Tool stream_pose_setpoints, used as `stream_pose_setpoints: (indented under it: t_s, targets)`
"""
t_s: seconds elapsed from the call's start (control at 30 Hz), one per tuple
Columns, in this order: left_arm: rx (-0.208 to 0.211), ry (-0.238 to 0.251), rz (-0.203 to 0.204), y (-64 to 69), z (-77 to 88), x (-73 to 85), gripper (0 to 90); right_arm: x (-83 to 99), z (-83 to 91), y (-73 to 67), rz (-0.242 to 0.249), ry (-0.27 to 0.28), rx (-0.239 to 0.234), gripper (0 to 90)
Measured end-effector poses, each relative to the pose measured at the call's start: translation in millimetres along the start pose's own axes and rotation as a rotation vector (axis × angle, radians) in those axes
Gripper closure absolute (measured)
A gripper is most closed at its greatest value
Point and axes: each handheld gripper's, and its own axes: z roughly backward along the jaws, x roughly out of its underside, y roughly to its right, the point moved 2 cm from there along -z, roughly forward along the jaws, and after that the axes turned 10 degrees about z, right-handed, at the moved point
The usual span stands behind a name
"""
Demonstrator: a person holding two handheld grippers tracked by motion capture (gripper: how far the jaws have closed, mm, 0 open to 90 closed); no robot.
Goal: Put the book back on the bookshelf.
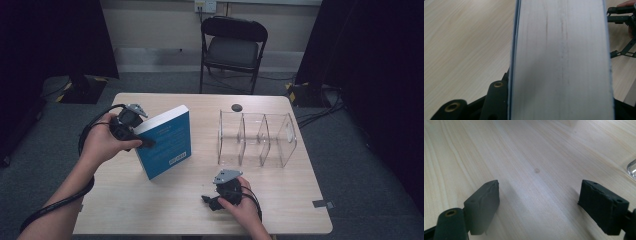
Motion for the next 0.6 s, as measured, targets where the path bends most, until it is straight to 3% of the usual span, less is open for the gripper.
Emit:
stream_pose_setpoints:
  t_s: [0.03, 0.23, 0.6]
  targets:
    - [-0.005, -0.003, -0.020, 1.0, 0.5, 0.1, 58.7, 0.0, 0.0, 0.0, 0.000, 0.000, 0.000, 16.1]
    - [-0.015, 0.016, -0.025, 5.1, 0.6, 2.1, 60.3, 0.0, 0.1, -0.1, -0.001, 0.000, -0.001, 16.1]
    - [0.000, 0.024, 0.000, 7.0, 2.2, 3.2, 61.2, 0.0, 0.1, 0.0, -0.001, 0.000, -0.001, 16.1]
